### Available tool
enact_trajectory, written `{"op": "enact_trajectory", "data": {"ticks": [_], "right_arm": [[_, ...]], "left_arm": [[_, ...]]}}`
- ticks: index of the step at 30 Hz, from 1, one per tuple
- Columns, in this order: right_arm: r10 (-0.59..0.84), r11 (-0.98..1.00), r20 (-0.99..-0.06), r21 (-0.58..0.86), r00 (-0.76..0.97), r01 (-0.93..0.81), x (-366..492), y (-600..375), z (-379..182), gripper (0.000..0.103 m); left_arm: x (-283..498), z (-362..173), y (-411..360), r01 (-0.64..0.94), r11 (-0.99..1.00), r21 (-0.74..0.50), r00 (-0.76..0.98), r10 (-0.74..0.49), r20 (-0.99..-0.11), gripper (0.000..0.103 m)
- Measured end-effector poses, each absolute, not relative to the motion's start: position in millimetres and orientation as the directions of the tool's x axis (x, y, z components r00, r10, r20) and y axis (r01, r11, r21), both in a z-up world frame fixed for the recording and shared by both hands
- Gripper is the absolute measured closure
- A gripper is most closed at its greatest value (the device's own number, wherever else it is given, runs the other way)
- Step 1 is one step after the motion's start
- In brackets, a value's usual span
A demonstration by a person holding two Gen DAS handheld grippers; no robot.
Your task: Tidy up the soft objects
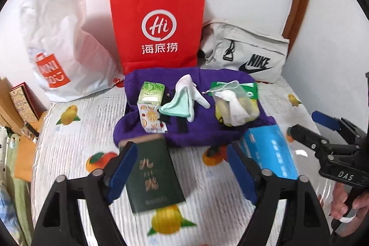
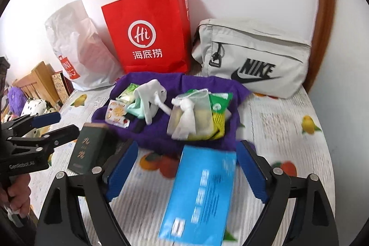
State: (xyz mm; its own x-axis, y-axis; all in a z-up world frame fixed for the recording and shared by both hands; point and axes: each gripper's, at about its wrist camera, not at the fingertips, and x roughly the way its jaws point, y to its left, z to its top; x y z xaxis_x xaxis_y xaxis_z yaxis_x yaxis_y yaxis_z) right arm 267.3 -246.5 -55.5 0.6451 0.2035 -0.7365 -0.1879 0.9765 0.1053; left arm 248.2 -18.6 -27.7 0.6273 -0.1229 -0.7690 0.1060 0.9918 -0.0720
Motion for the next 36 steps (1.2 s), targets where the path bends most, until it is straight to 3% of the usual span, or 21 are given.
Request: {"op": "enact_trajectory", "data": {"ticks": [10, 13, 36], "right_arm": [[0.152, 0.988, -0.704, 0.087, 0.693, -0.129, 177.2, -251.7, -39.6, 0.01], [0.14, 0.99, -0.694, 0.074, 0.706, -0.124, 156.0, -251.2, -34.7, 0.01], [0.121, 0.993, -0.659, 0.077, 0.742, -0.094, 53.8, -259.2, -24.1, 0.01]], "left_arm": [[160.2, -5.0, -31.9, 0.086, 0.996, -0.035, 0.698, -0.086, -0.711, 0.015], [133.7, -0.6, -33.0, 0.079, 0.997, -0.024, 0.72, -0.074, -0.69, 0.009], [40.0, 1.3, -33.4, 0.018, 1.0, 0.0, 0.758, -0.014, -0.652, 0.009]]}}
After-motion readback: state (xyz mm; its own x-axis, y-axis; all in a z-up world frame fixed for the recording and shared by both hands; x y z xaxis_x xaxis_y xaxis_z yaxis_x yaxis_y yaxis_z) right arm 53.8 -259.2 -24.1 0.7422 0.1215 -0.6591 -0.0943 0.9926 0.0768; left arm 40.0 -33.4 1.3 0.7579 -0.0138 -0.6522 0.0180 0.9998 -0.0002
